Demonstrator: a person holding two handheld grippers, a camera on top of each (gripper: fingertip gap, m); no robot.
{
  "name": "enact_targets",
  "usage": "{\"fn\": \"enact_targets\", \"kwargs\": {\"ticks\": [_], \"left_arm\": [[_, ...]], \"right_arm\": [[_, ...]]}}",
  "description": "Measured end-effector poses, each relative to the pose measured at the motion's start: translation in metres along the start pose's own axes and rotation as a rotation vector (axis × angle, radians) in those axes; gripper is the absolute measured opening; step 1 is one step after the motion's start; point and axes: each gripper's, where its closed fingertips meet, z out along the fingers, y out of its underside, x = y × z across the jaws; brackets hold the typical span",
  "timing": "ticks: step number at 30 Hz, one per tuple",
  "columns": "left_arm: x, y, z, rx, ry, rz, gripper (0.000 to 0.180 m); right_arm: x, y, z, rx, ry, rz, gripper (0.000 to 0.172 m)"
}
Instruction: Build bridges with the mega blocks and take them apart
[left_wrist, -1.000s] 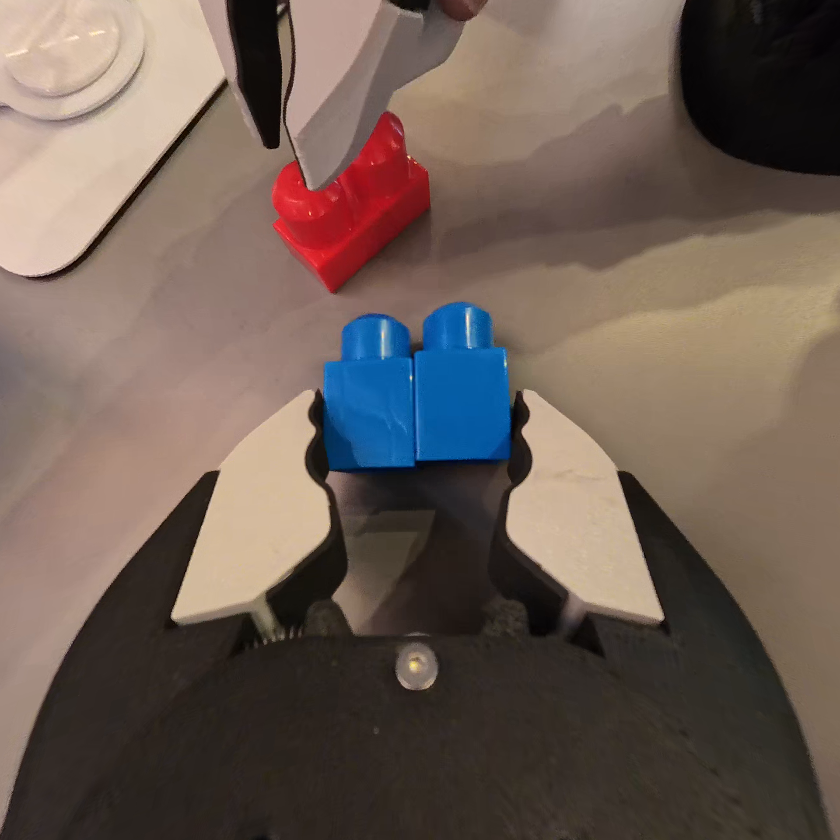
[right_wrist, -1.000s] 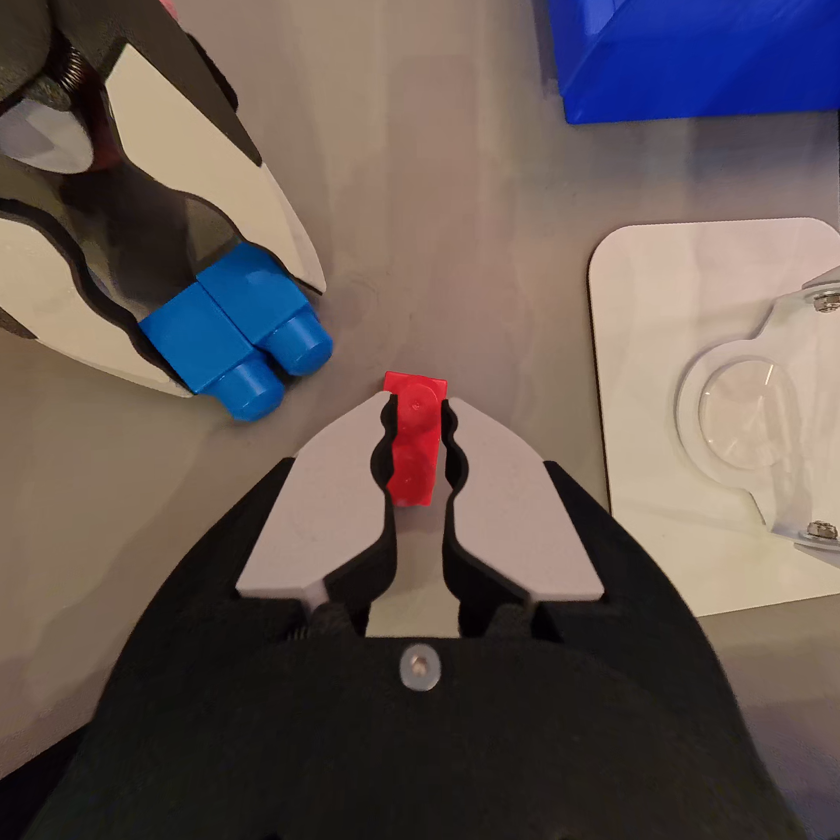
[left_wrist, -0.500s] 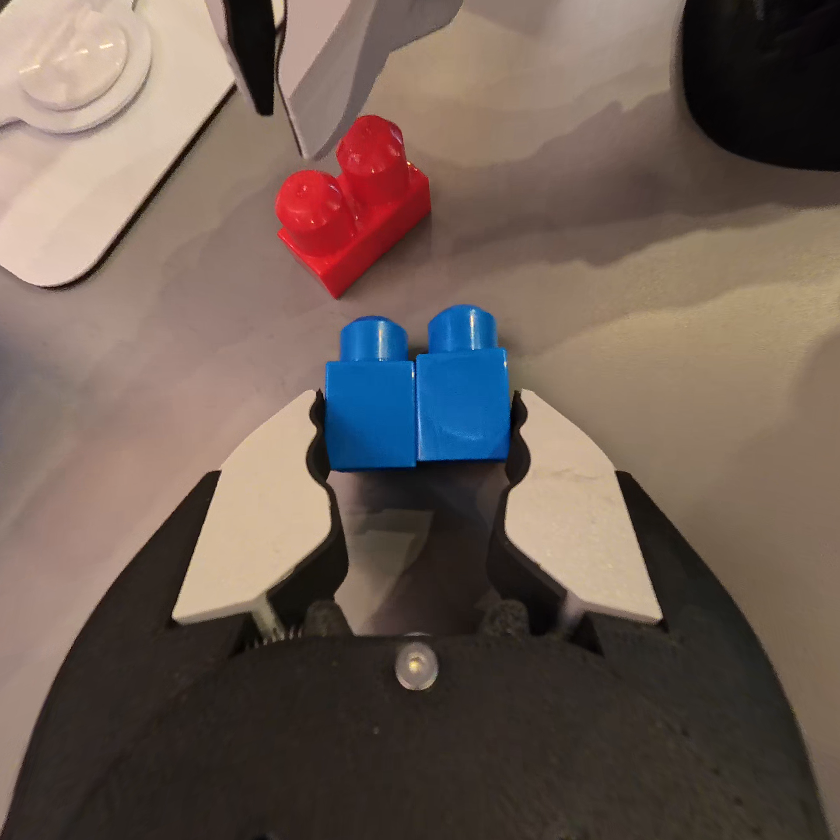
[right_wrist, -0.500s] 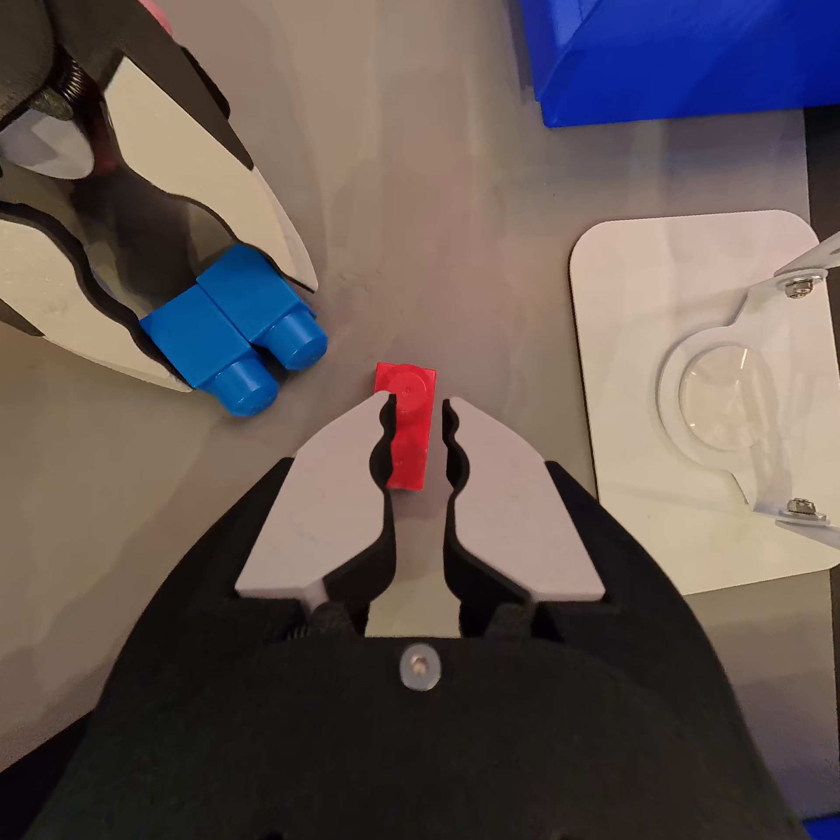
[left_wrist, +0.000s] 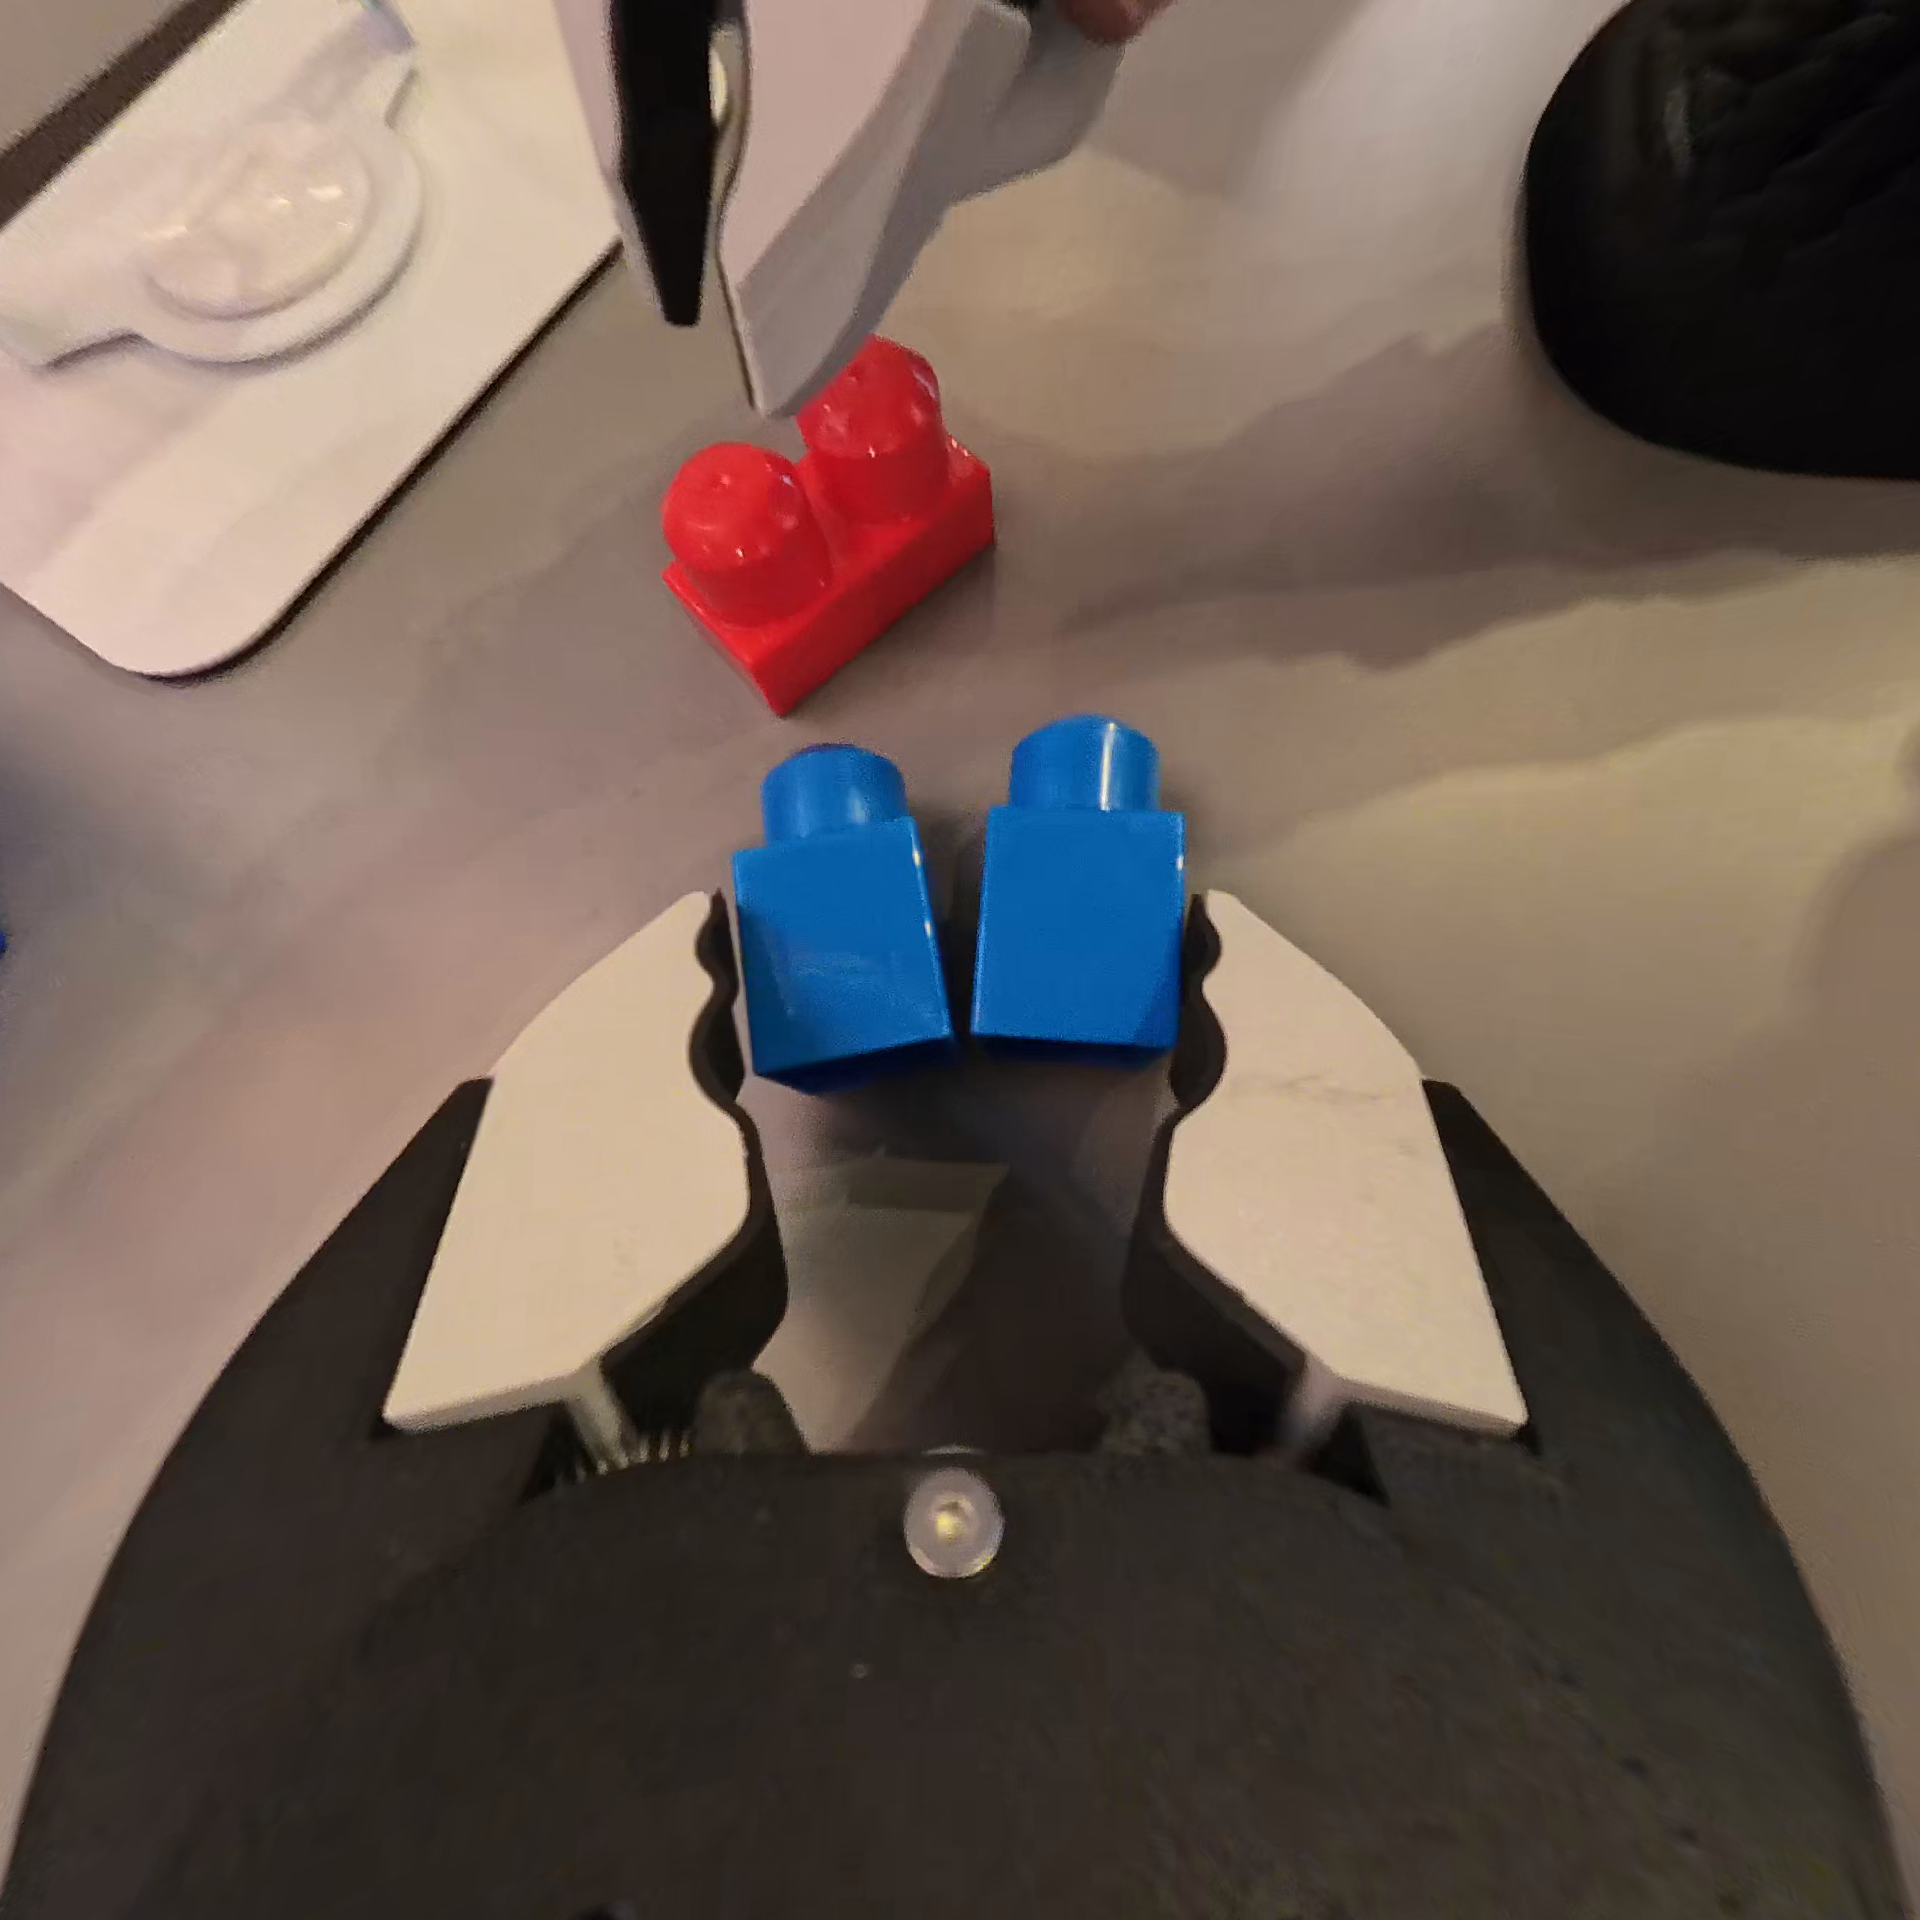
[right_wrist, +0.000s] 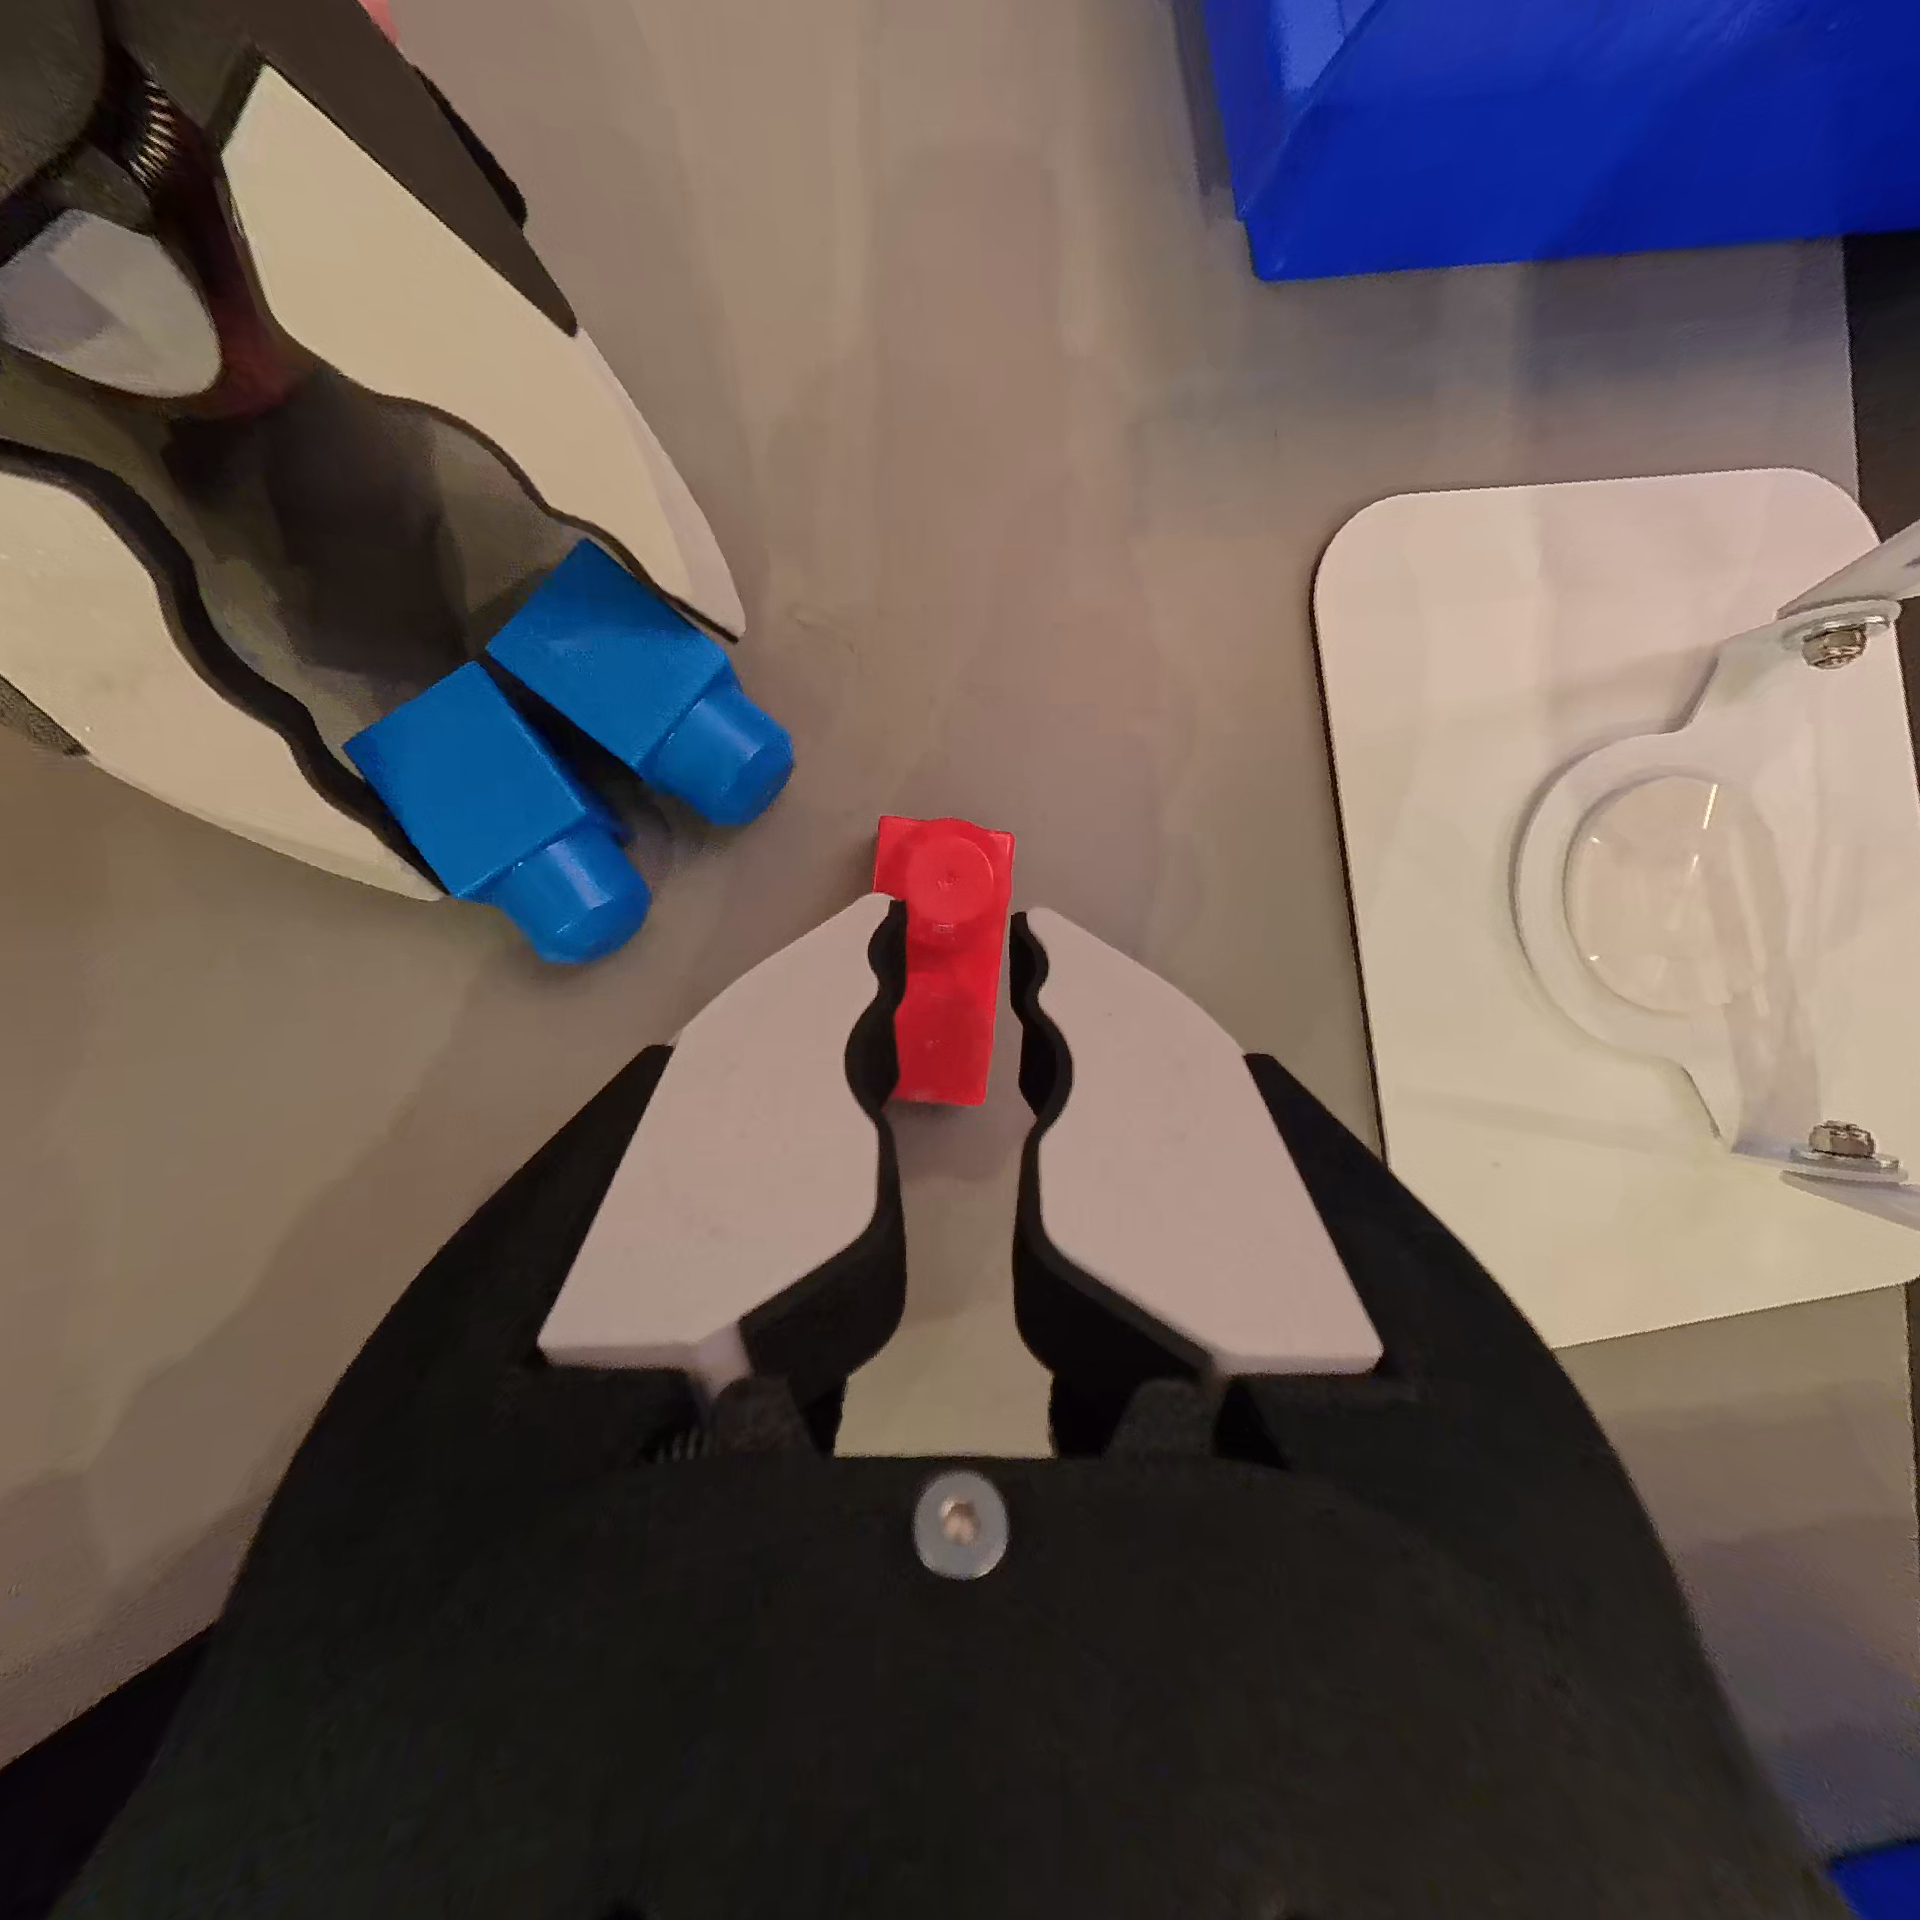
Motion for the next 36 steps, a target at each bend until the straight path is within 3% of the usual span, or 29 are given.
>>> {"fn": "enact_targets", "kwargs": {"ticks": [13, 36], "left_arm": [[0.004, 0.006, 0.011, -0.087, 0.047, 0.021, 0.077], [0.001, 0.003, 0.006, -0.063, 0.010, 0.060, 0.076]], "right_arm": [[0.001, 0.002, -0.001, 0.005, 0.002, 0.007, 0.018], [0.000, 0.012, 0.005, -0.029, 0.005, 0.043, 0.032]]}}
